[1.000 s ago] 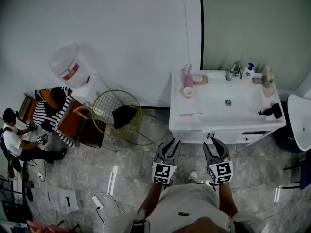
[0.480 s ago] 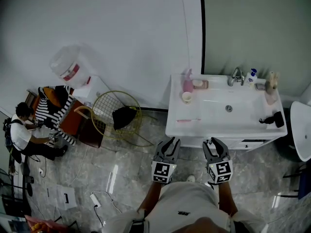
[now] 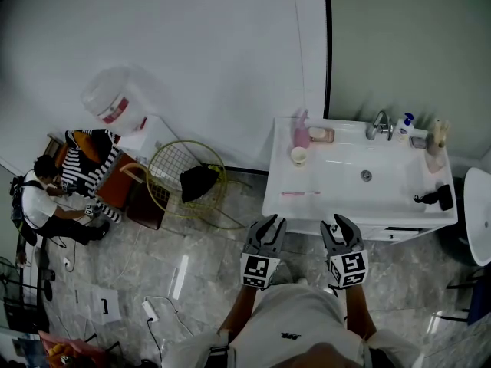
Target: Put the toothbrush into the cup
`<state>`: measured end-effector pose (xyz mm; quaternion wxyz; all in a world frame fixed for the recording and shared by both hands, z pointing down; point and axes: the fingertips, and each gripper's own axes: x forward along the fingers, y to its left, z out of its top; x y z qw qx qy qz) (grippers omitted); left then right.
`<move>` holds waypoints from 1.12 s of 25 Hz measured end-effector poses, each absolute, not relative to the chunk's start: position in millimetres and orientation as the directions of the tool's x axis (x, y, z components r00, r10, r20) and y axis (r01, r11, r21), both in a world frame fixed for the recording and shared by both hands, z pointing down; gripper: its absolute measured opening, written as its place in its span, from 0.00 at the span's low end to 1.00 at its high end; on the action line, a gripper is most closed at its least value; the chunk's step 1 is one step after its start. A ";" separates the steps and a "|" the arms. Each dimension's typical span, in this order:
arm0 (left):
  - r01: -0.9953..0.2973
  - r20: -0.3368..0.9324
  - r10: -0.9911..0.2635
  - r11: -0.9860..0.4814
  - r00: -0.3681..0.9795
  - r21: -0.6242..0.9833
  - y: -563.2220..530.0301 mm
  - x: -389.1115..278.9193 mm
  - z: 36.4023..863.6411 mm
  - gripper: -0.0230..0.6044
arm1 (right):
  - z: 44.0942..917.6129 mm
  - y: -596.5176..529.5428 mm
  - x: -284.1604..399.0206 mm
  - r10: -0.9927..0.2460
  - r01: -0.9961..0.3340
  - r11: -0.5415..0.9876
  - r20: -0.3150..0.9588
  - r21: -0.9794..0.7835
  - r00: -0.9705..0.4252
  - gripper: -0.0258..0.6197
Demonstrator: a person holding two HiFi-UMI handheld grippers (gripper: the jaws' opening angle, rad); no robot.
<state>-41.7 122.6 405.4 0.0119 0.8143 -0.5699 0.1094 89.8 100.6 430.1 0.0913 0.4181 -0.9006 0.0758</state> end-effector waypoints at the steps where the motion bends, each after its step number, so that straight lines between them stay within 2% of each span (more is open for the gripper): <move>1: -0.931 0.192 -0.926 -0.349 0.325 -0.105 121.5 -42.4 405.1 0.19 | 429.9 98.9 89.1 -0.738 -0.766 0.641 0.227 -0.060 -0.635 0.31; 13: -0.927 0.184 -0.924 -0.358 0.334 -0.114 82.1 -56.9 407.9 0.19 | 431.0 63.1 77.3 -0.748 -0.775 0.630 0.224 -0.056 -0.624 0.31; 28: -0.887 0.202 -0.882 -0.452 0.427 -0.099 -8.0 -78.2 412.6 0.19 | 431.7 -15.3 52.4 -0.793 -0.824 0.563 0.243 -0.058 -0.559 0.31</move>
